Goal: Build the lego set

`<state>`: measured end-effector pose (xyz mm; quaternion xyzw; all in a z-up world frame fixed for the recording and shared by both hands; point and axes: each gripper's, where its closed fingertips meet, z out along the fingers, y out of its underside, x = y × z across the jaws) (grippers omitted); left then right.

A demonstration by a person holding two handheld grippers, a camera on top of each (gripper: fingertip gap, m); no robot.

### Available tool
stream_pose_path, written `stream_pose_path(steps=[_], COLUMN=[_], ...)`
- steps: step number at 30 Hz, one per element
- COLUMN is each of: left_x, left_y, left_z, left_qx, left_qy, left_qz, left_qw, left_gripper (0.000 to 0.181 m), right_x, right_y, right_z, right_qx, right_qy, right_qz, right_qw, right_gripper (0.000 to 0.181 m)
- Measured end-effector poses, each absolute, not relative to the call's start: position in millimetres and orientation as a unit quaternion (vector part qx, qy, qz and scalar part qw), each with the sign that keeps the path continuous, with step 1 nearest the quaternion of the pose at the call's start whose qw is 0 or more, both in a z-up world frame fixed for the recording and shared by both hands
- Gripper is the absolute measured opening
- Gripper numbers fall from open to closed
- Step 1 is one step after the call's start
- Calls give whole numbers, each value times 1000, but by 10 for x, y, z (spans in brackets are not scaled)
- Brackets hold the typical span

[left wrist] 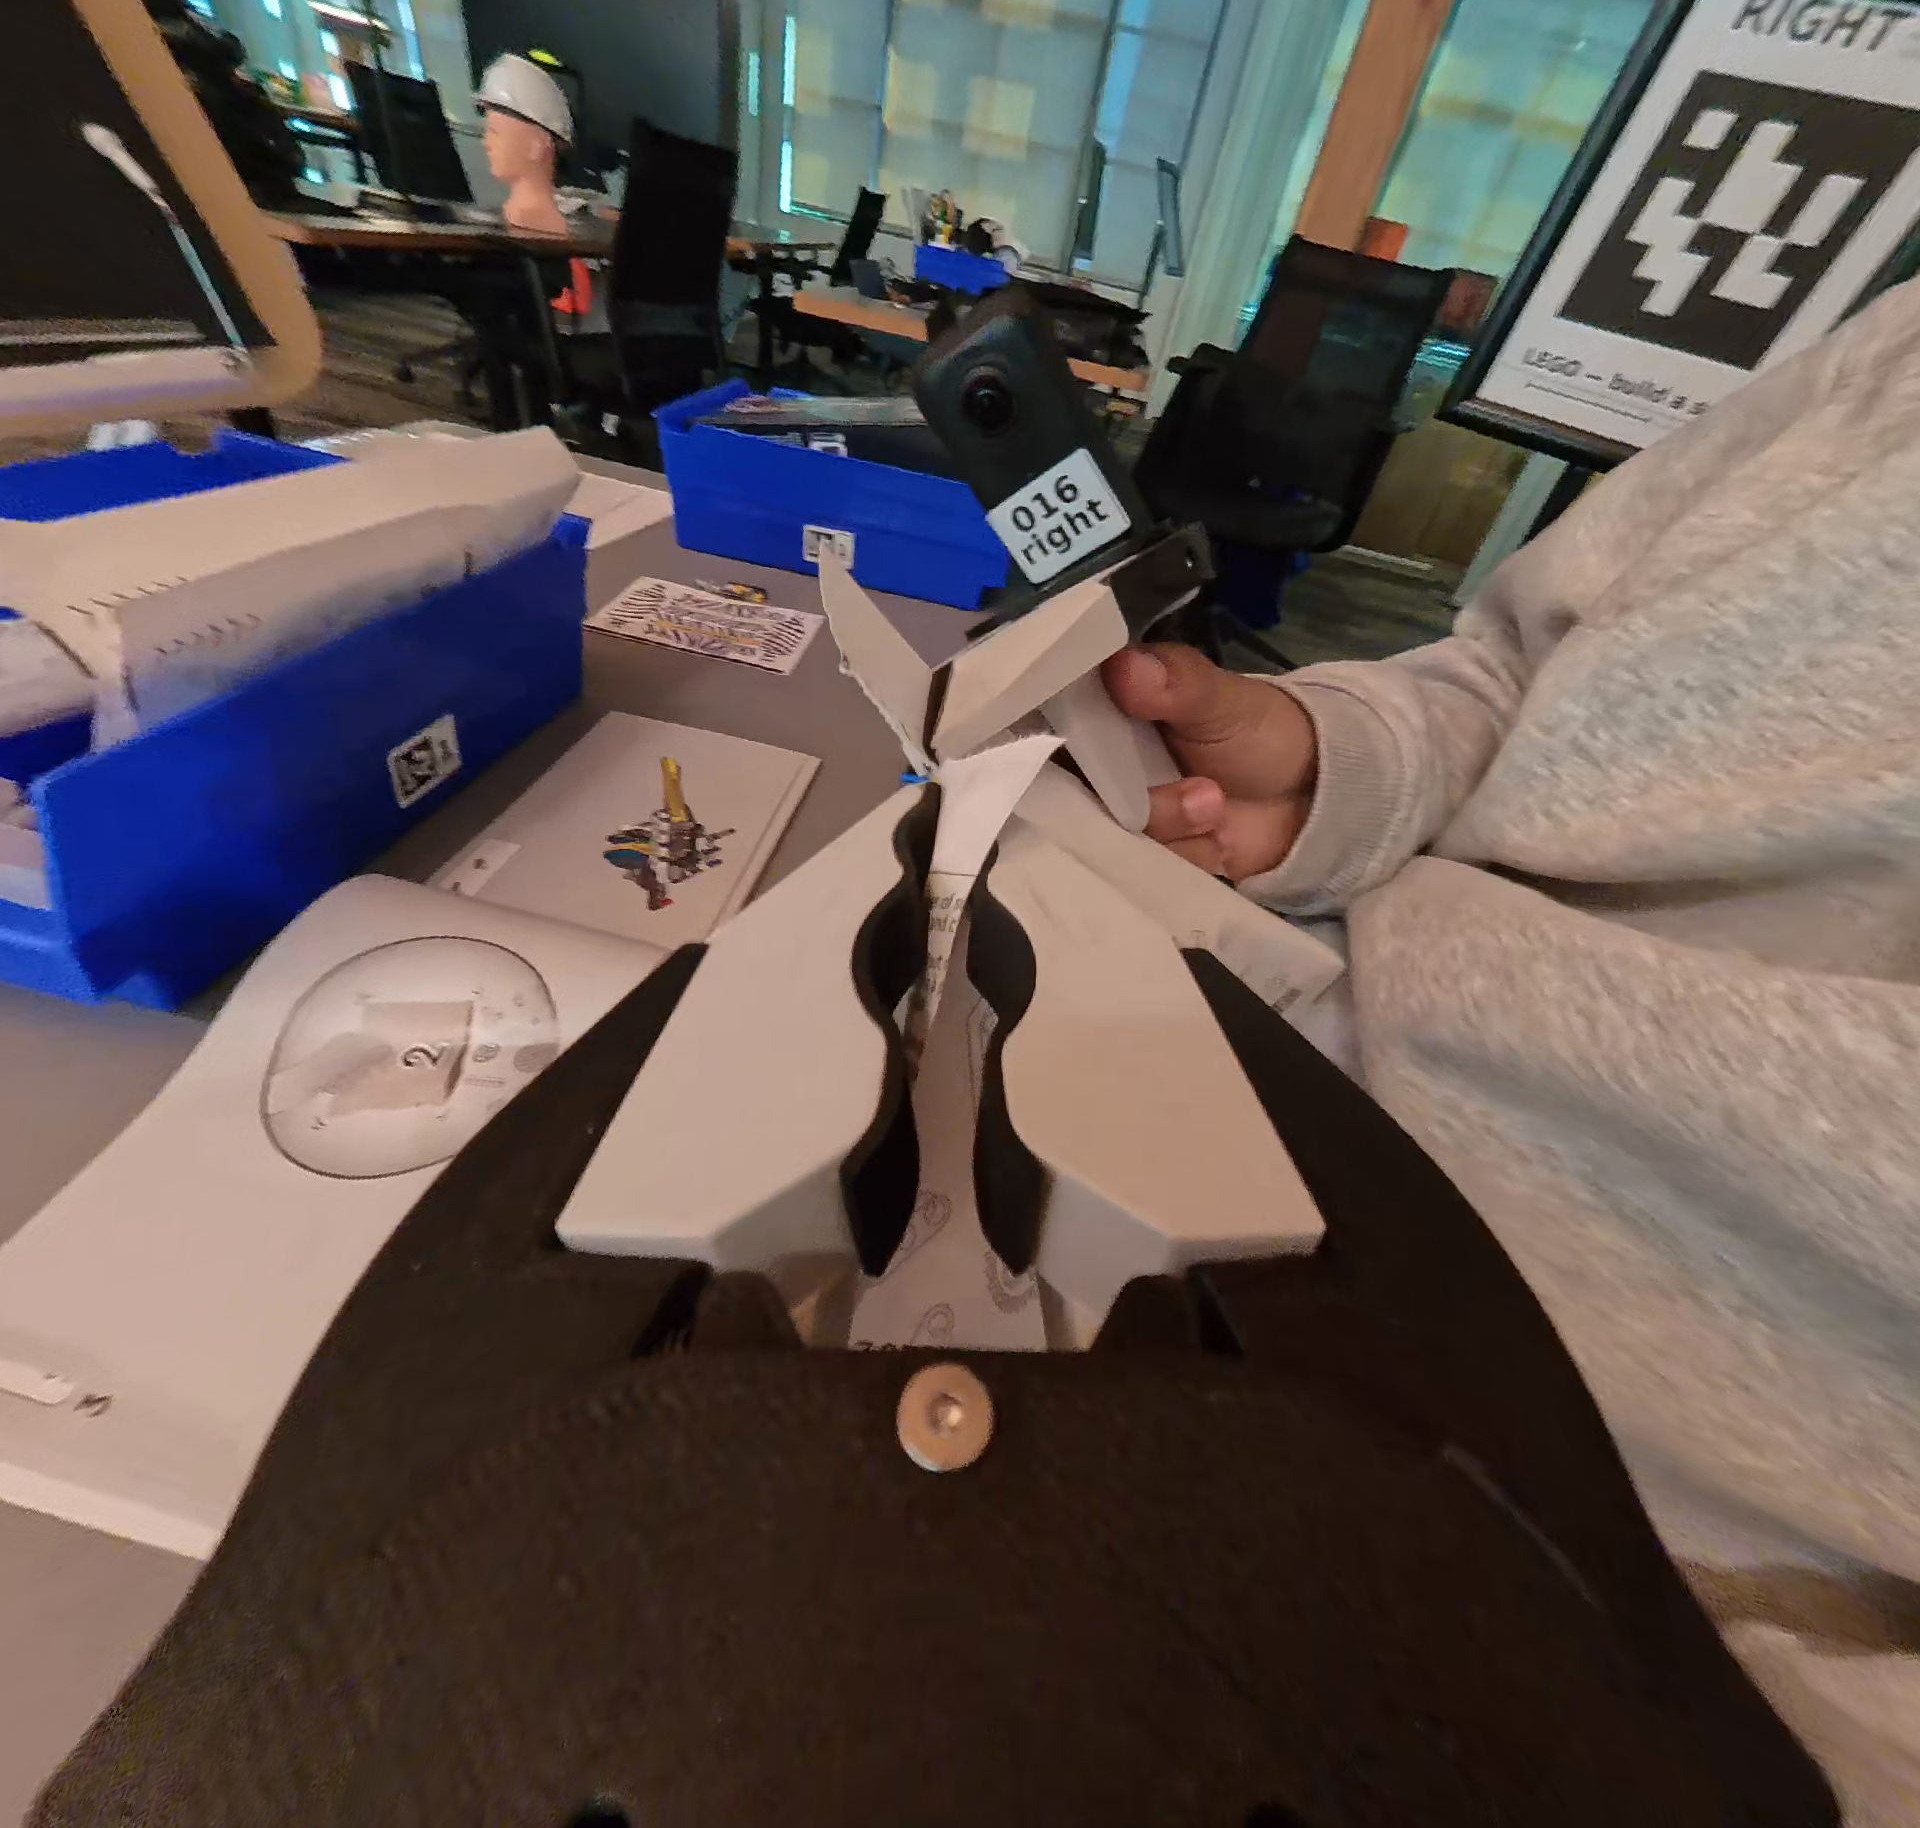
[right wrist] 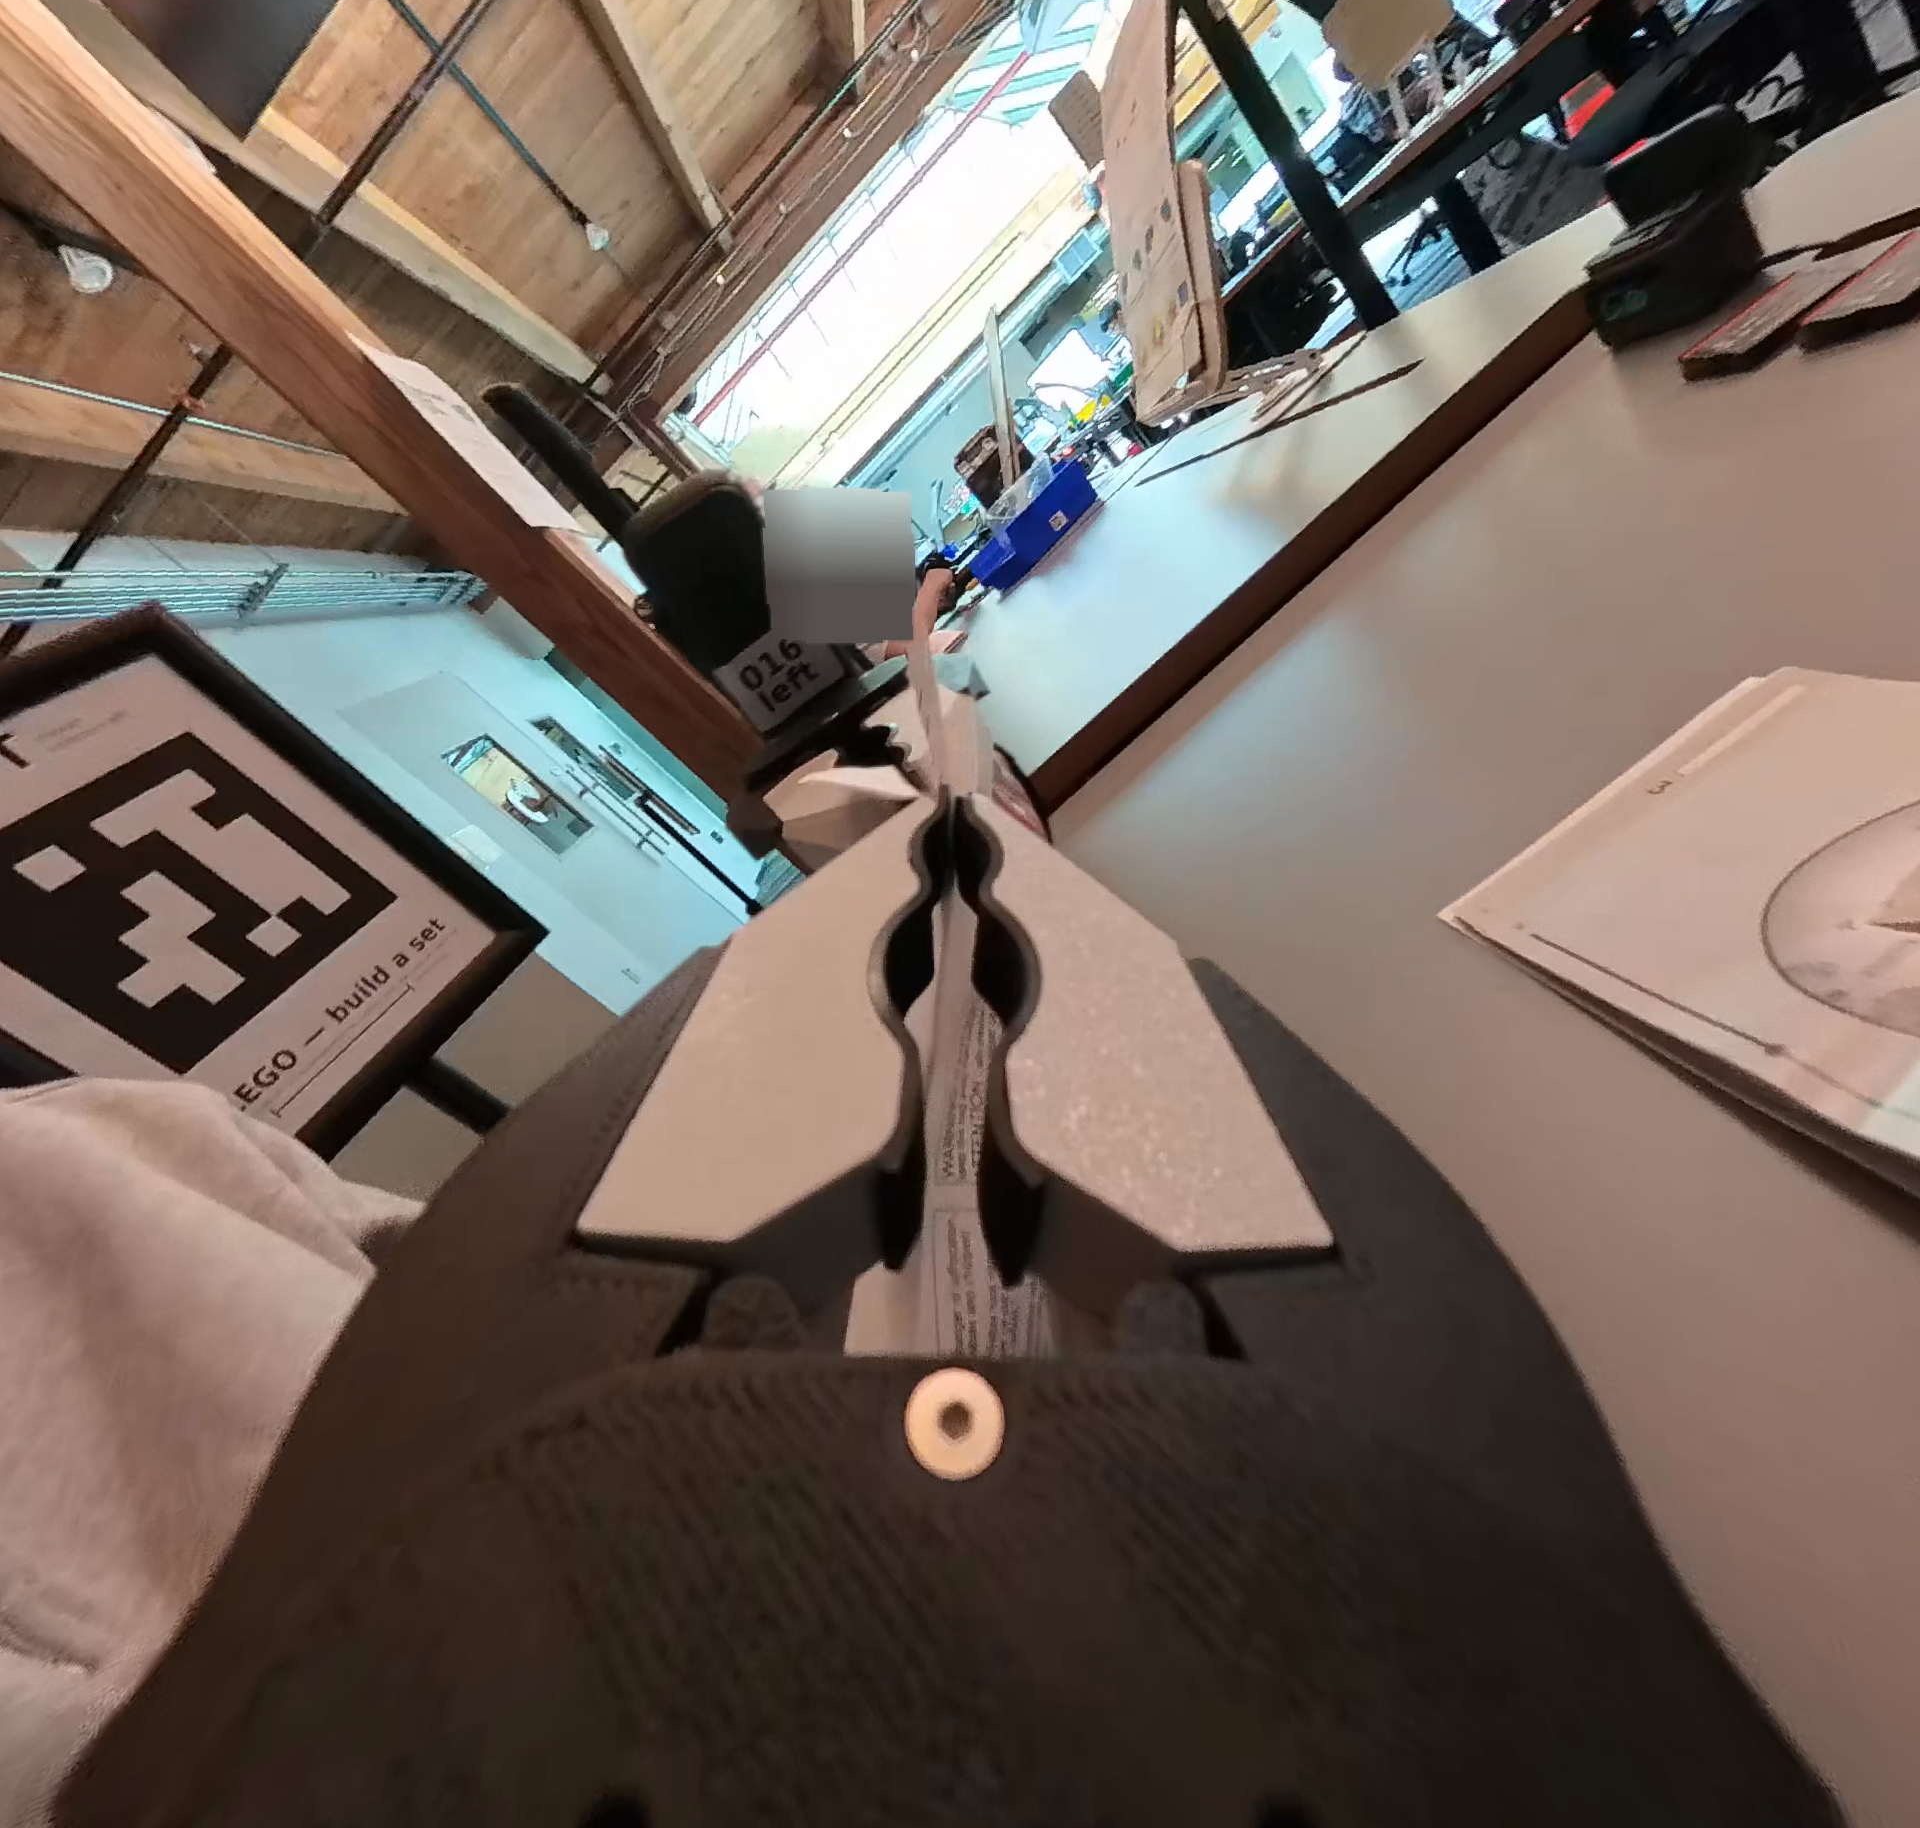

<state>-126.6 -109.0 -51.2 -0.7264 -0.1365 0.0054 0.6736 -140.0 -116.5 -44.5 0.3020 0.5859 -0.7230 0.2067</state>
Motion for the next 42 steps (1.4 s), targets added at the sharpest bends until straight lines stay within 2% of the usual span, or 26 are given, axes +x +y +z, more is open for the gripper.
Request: stream_pose_path(steps=[9, 13, 16, 21, 24, 27, 31, 36, 37, 40, 42], left_x=[-1477, -1439, -1473, -1416, -1398, -1365, -1332, -1306, -1308, -1185, -1095], left_y=[-1252, -1308, -1324, -1364, -1395, -1432, -1406, -1358, -1358, -1331, -1283], left_z=[-470, -403, -444, -376, -342, -275, -290, -325, -322, -281, -279], left_qx=[-719, -701, -712, -694, -686, -673, -680, -690, -689, -680, -690], left_qy=[-176, -167, -180, -168, -165, -159, -157, -157, -159, -144, -134], left_qz=[74, 64, 73, 51, 48, 41, 31, 24, 25, -13, -34], left_qw=[669, 691, 675, 698, 707, 721, 716, 706, 707, 718, 710], left_gripper=[0, 0, 0, 0, 0, 0, 0, 0, 0, 37, 41], right_x=[-1595, -1669, -1693, -1620, -1616, -1476, -1309, -1236, -1230, -1193, -1161], right_y=[-1330, -1331, -1294, -1314, -1268, -1265, -1273, -1298, -1296, -1286, -1287], right_z=[-405, -407, -406, -345, -383, -473, -447, -462, -449, -412, -378], right_qx=[323, 349, 335, 314, 305, 285, 257, 227, 223, 211, 201], right_qy=[591, 555, 573, 588, 612, 637, 628, 659, 662, 668, 670], right_qz=[-712, -721, -721, -715, -701, -672, -663, -656, -657, -654, -652], right_qw=[198, 226, 200, 210, 202, 247, 317, 288, 284, 287, 292], right_gripper=[0, 0, 0, 0, 22, 34, 26, 0, 0, 0, 0])
